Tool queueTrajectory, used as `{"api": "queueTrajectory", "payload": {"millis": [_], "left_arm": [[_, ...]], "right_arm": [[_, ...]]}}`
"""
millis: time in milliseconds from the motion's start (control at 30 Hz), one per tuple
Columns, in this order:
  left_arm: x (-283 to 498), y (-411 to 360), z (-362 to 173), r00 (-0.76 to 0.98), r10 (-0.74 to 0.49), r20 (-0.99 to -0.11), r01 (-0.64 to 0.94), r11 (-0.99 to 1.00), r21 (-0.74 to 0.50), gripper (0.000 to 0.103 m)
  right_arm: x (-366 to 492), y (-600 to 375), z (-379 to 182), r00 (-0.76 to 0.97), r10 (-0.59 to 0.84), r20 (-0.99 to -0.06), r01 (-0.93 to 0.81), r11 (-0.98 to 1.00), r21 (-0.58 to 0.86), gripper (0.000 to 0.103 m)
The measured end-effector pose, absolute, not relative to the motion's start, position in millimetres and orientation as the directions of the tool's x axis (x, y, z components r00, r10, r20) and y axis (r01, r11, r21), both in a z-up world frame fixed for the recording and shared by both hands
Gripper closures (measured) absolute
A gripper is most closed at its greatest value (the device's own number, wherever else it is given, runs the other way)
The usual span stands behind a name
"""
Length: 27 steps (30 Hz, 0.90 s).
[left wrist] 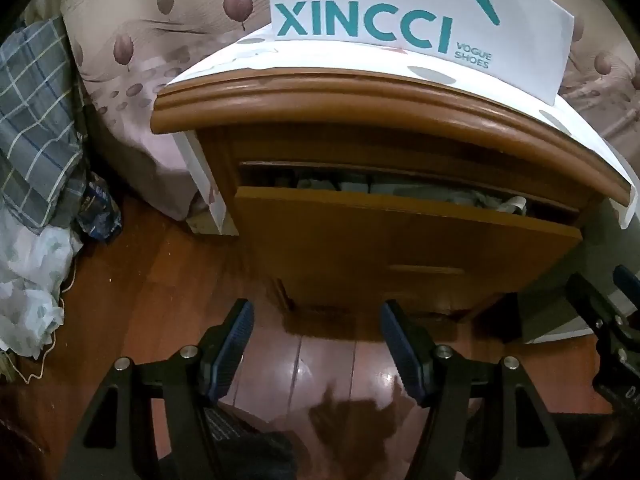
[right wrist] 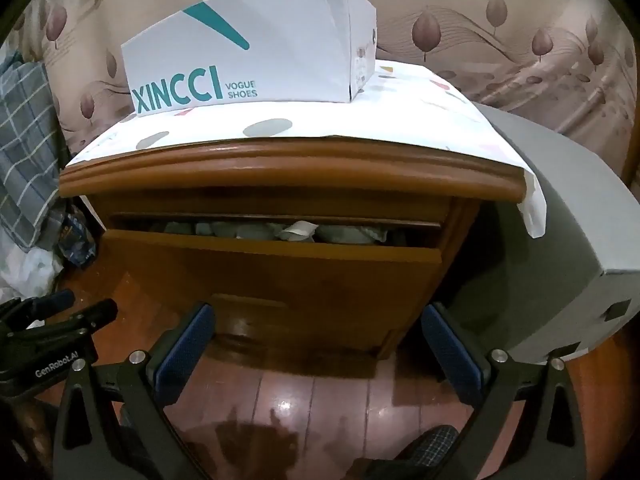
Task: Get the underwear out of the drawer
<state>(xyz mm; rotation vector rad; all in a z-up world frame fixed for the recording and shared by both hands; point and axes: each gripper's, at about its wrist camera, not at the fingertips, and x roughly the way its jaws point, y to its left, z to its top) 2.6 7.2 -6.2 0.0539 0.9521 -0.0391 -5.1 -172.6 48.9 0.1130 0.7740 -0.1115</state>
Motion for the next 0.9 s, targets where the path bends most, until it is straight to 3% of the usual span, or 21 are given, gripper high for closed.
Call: {"api": "queueTrajectory", "payload": {"millis": [900], "left_arm": [[6.1, 5.3, -5.4, 0.56, 0.003, -0.829, 0.048, 0.998, 0.036, 0.036]], "right_arm": [[-3.7, -175.8, 43.4, 0.695, -0.07, -0.715, 0.169, 0.983, 0.068, 0.001]]}}
